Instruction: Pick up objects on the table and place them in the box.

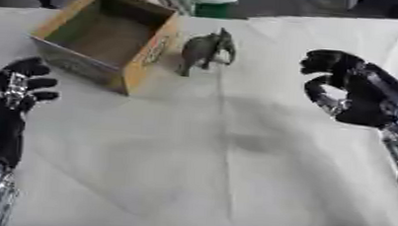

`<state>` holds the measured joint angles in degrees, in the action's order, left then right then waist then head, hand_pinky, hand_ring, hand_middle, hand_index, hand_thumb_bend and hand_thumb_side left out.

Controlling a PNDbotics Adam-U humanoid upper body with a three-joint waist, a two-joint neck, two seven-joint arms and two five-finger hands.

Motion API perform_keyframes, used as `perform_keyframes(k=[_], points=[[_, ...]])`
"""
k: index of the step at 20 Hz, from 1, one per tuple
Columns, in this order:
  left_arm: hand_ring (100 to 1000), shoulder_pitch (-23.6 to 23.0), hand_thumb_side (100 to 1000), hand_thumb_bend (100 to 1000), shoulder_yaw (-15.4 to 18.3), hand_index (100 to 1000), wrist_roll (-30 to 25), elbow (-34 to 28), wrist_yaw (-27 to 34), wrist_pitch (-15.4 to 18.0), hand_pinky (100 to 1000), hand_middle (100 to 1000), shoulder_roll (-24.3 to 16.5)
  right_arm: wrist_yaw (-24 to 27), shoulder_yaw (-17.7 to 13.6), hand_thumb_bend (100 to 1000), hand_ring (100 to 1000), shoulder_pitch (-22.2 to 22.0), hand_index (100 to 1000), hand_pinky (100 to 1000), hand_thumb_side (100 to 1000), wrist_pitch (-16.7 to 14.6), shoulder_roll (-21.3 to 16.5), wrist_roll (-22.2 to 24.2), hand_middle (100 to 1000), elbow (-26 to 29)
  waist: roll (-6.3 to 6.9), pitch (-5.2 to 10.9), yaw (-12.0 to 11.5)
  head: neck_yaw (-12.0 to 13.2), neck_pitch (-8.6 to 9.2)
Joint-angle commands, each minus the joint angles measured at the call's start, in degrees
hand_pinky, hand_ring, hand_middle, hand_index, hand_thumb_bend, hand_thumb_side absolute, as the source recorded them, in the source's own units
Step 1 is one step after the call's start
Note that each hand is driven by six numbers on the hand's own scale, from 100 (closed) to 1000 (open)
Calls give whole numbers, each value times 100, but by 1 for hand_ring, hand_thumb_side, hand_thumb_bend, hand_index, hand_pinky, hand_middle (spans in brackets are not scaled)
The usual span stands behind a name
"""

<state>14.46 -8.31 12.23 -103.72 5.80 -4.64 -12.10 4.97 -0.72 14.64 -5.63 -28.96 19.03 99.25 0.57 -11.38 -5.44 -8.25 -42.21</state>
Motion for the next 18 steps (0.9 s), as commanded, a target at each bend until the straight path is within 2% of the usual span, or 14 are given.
perform_keyframes(k=[1,12,18], points=[[681,71,712,100,40,770,-9,-65,-5,25,656,666,-39,34,-69,260,813,78,874,714,289,-12,-119,-7,767,67,-12,100,-9,-5,6],[685,79,714,100,35,771,-16,-68,-3,17,656,667,-37,45,-31,275,813,189,876,717,275,-44,-268,14,769,90,20,110,-12,51,26],[686,77,716,100,16,772,-36,-68,-2,8,656,667,-43,-30,126,361,825,574,888,734,250,-258,-767,81,785,20,19,123,-41,16,13]])
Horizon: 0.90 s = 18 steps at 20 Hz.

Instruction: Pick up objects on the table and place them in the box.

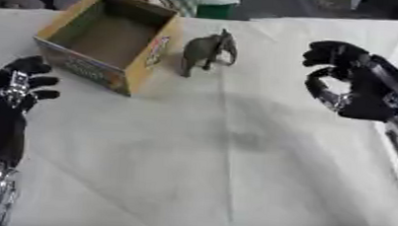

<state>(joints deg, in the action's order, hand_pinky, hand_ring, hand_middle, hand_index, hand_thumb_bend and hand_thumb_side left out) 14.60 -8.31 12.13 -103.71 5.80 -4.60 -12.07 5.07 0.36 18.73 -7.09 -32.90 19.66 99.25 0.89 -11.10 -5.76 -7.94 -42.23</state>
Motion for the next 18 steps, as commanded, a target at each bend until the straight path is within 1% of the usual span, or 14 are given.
perform_keyframes(k=[1,2,3,4,7,10,12,13,16,18], points=[[686,63,716,100,13,772,-30,-68,-3,3,656,667,-50,-64,51,378,829,257,892,738,250,-172,-472,32,791,-17,-17,99,-19,-27,16],[687,65,716,100,9,772,-34,-69,-3,1,656,668,-53,-82,90,405,835,363,901,747,249,-239,-591,56,800,-74,-20,102,-31,-36,18],[687,67,716,100,4,772,-40,-69,-3,-1,657,668,-58,-102,132,293,839,477,905,750,314,-313,-714,90,802,-138,-24,105,-44,-41,19],[687,68,716,100,-1,772,-46,-69,-3,-3,657,667,-61,-125,175,433,840,615,906,752,254,-400,-851,132,804,-220,-29,109,-60,-45,21],[688,71,716,100,-24,773,-69,-70,1,-6,657,668,-61,-98,300,472,847,1023,917,762,244,-663,-1167,283,810,-574,-46,123,-117,-82,10],[688,73,716,100,-61,773,-110,-69,5,-10,657,668,-63,-178,389,495,854,1419,925,773,248,-862,-1362,505,816,-896,-64,141,-189,-120,6],[689,78,715,100,-81,773,-136,-68,7,-13,658,668,-69,-325,461,490,860,1701,929,781,253,-952,-1382,676,821,-1162,-78,155,-238,-150,0],[689,81,715,100,-91,773,-148,-66,8,-15,658,668,-71,-432,507,487,864,1917,932,787,256,-1033,-1345,794,824,-1439,-84,163,-261,-159,-11],[690,96,714,100,-119,773,-187,-64,10,-21,658,668,-74,-811,588,484,869,2499,933,793,262,-1492,-1135,1122,827,-2416,-94,184,-323,-187,-34],[690,113,714,100,-138,774,-214,-66,10,-25,658,668,-78,-1053,587,485,871,2742,933,795,266,-1716,-997,1223,828,-2867,-100,190,-376,-204,-34]])
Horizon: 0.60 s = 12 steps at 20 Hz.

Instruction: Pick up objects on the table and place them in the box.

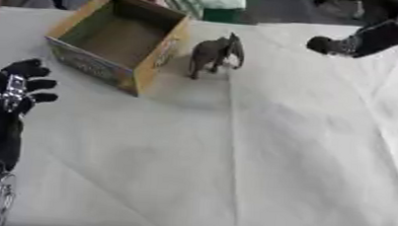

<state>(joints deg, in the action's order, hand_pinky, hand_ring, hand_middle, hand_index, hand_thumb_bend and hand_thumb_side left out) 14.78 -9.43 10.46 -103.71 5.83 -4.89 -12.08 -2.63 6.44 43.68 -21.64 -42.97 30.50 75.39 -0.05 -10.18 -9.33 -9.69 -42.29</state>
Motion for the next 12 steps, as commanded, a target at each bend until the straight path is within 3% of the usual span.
perform_keyframes(k=[1,12], points=[[690,107,713,100,-36,774,-60,-68,8,1,658,668,-80,-400,-29,485,871,345,933,796,269,-340,70,171,828,-669,-10,97,-51,-40,-17],[691,368,709,100,-209,775,-285,-135,28,-33,659,667,-47,-1324,-203,488,874,876,929,800,284,-643,466,159,825,-1885,-73,0,-525,-267,128]])
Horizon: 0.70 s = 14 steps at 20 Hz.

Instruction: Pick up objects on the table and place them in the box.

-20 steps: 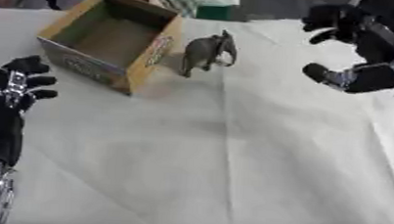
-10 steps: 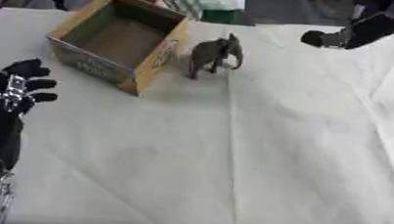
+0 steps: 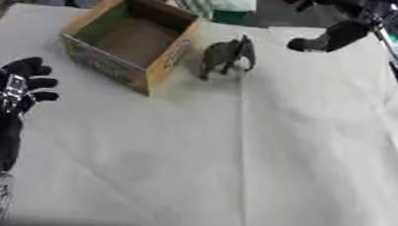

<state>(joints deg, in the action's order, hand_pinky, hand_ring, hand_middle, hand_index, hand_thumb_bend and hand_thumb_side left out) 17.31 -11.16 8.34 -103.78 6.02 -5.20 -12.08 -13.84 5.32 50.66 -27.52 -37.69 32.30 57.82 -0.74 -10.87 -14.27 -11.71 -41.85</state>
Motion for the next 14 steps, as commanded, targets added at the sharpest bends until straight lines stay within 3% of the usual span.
perform_keyframes(k=[1,14], points=[[691,140,710,100,-52,776,-98,-133,11,-7,660,667,-40,-282,-103,488,874,208,930,801,284,-72,-40,-35,825,-192,-10,53,-78,-88,95],[689,359,718,100,-195,777,-310,-173,57,-62,659,666,35,-976,-329,491,874,567,927,805,286,-55,191,-259,822,-1058,-33,-98,-560,-400,119]])
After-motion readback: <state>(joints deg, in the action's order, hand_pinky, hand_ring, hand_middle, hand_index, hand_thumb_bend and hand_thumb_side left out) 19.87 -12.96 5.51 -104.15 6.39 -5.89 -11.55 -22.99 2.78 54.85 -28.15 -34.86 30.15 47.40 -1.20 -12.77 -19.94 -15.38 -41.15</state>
